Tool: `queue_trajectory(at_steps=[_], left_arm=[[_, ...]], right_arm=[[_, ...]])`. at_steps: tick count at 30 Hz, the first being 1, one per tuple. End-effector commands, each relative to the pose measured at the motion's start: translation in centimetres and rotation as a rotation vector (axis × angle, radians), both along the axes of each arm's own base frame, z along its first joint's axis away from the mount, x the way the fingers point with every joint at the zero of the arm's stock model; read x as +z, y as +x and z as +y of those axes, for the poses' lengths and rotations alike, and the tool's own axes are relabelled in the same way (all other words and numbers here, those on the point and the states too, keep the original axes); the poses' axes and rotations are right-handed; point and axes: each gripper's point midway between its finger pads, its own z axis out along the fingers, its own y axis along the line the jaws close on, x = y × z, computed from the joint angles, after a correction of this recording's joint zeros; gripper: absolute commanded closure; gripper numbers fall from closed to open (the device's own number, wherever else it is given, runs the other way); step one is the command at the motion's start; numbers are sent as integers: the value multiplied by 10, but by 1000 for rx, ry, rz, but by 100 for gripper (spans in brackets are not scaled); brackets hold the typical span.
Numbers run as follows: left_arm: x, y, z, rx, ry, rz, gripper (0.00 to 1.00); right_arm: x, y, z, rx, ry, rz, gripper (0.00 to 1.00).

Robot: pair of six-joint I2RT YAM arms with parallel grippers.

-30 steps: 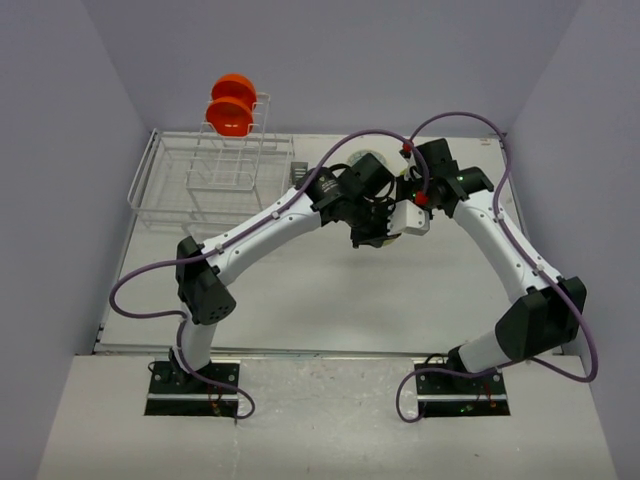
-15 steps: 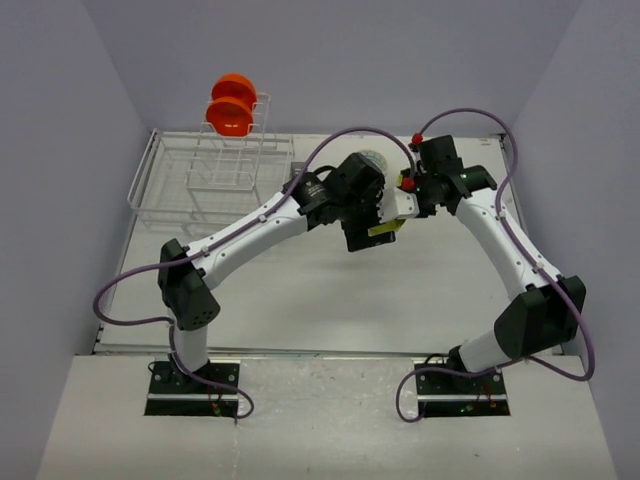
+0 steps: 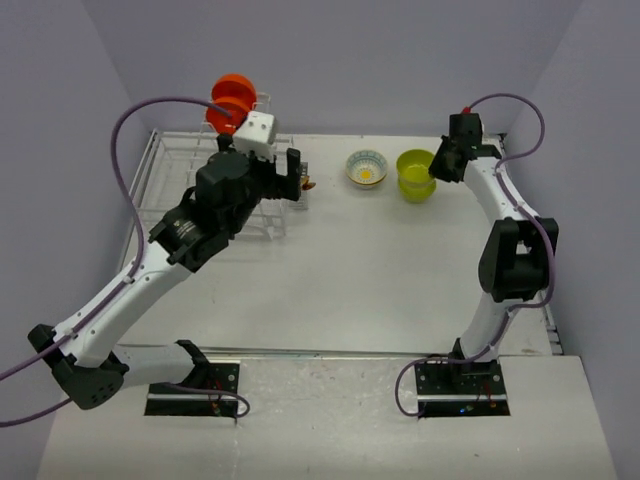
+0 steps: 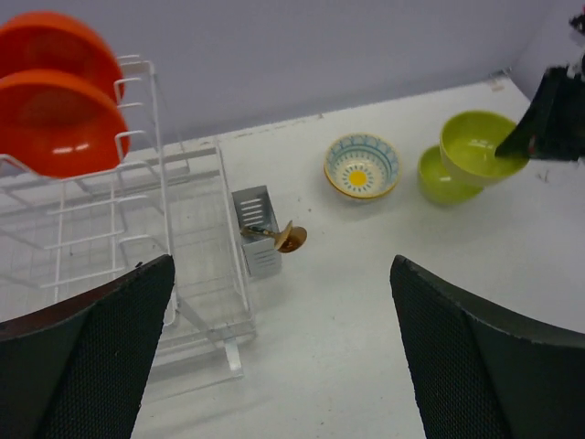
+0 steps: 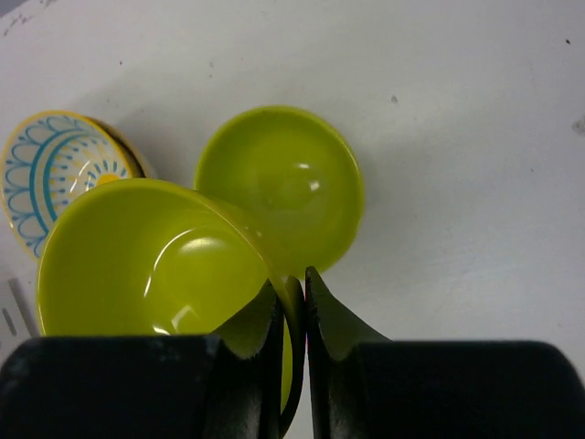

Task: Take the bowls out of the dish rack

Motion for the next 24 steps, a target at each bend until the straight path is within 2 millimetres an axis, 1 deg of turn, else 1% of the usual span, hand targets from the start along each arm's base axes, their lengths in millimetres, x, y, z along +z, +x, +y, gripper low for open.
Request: queue_trajectory(at_steps=[1,2,4,5,8,10,13,14,15,16,17,20,24], left_arm=[[13,6,23,159,-272,-9,0],[10,4,20,138,-279,-10,0],[10,0,19,115,-293,-10,0],[11,-2,17,104,-303,-7,0],[14,-7,17,80,-319,-17,0],[16,-9,17,70,-325,-22,0],[17,-10,15,55,-332,-21,0],[17,-10,15,56,-336,-24,0],[16,-10,14,54,-335,-23,0],[13,-9,13,53,-330,-23,0],[14,-9,13,48,-332,-25,0],[13,-10,12,41,-334,-29,0],[14,-13,14,36,-332,-34,0]], right_arm=[[17,48,-4,-24,-6,-131,100],[10,55,-6,-28,-4,-123,99],[3,59,-7,-25,6,-112,91],[1,60,-10,-27,10,-111,91],[-10,58,-14,-36,18,-103,91],[-11,57,-14,-35,12,-105,91],[-20,54,-15,-36,9,-83,90],[-25,53,-29,-56,12,-72,88],[-28,53,-29,-50,10,-66,86],[-41,54,-28,-33,16,-40,83],[-40,54,-27,-27,21,-43,81],[-42,54,-29,-26,27,-31,81],[-43,55,-25,-10,44,-26,77]])
